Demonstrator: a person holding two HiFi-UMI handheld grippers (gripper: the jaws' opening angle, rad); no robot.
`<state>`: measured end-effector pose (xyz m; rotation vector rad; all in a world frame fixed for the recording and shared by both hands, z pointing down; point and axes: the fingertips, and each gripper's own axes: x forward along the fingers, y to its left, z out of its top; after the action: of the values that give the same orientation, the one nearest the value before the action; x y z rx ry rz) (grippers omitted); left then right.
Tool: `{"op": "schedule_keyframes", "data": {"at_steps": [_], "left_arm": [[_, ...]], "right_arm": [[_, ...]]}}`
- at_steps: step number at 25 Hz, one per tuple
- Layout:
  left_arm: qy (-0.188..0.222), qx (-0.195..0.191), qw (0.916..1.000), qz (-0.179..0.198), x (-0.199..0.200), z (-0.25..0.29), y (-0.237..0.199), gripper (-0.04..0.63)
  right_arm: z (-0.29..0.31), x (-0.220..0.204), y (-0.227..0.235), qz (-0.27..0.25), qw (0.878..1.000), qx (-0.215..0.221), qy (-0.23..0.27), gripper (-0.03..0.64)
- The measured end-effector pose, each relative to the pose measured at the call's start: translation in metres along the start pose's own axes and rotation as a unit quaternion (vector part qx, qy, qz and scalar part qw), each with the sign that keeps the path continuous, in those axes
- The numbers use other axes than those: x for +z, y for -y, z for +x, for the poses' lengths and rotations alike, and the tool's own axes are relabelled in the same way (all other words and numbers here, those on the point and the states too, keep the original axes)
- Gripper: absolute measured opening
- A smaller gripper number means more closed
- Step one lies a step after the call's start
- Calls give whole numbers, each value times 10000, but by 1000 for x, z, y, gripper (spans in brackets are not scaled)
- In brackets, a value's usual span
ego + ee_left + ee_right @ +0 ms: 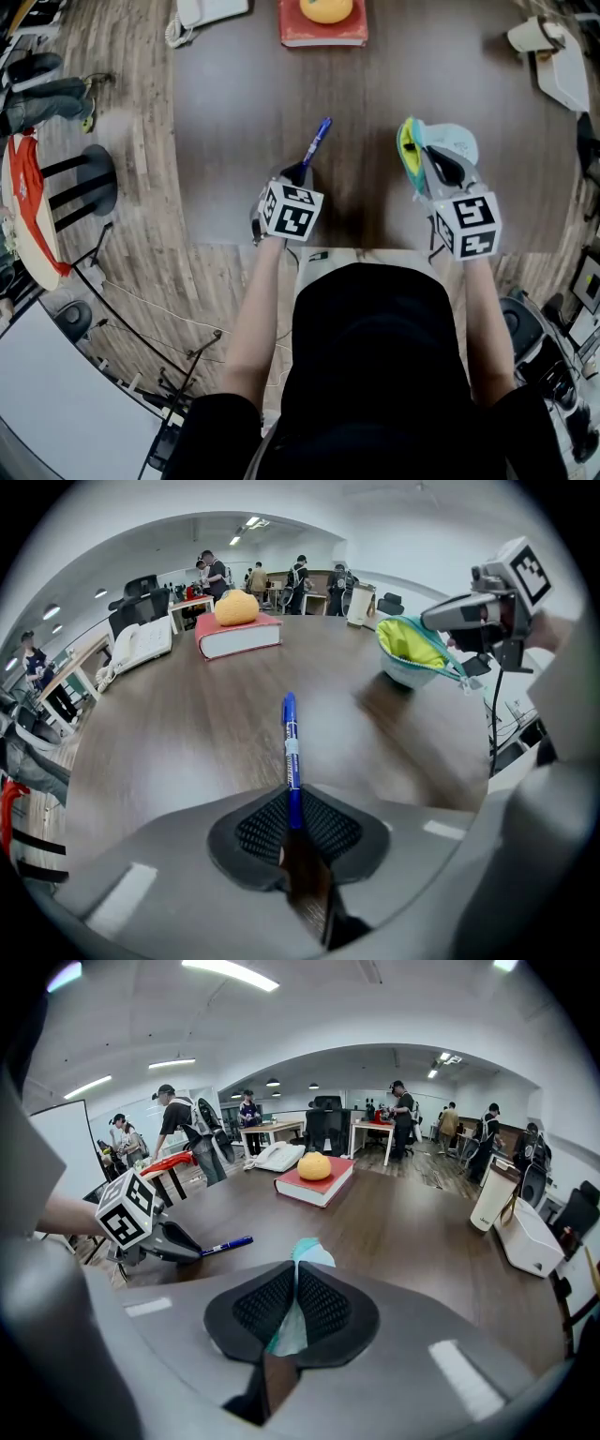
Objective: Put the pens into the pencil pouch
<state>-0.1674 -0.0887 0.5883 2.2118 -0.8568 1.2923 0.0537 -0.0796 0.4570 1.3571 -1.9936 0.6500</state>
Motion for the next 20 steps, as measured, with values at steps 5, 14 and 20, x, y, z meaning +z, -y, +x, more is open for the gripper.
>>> {"op": "schedule_keyframes", "data": {"at_steps": [5,14,20], "left_arm": [[-39,18,10000,6,-2,0,0,38],[17,-65,9999,101,3,-9,9,37],[83,-82,9998,164,10,-24,19,37]], "right_arm": [[-2,-2,0,2,10000,4,8,21],[-3,-3,0,5,9999,42,107,21],[-5,-2,0,-32,9998,91,189,21]]}}
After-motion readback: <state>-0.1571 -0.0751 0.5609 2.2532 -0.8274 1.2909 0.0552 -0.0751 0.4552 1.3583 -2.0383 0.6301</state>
